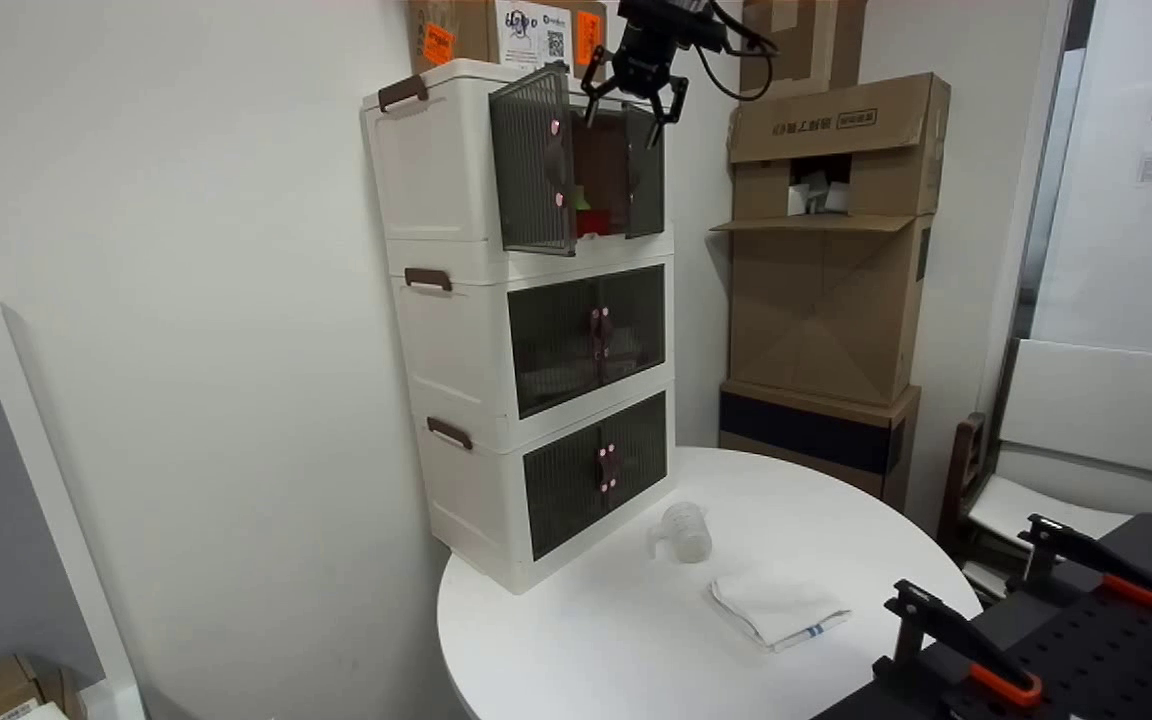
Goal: Open the left and right doors of the topmost cabinet.
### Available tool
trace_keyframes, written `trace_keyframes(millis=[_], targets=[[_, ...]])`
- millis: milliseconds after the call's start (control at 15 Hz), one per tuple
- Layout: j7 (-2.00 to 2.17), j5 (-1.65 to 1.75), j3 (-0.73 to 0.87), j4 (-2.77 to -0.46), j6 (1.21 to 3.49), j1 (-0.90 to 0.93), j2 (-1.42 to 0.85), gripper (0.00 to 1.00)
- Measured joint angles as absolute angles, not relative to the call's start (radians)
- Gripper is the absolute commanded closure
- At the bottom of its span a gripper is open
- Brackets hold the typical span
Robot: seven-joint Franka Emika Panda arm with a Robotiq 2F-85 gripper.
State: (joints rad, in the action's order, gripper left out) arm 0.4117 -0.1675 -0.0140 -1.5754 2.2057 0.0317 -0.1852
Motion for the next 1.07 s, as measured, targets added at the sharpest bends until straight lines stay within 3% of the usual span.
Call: trace_keyframes(millis=[333,1067], targets=[[0.558,-0.003,0.003,-1.576,2.307,0.045,-0.182,0.0],[0.859,0.37,0.056,-1.593,2.294,0.053,-0.112,0.0]])
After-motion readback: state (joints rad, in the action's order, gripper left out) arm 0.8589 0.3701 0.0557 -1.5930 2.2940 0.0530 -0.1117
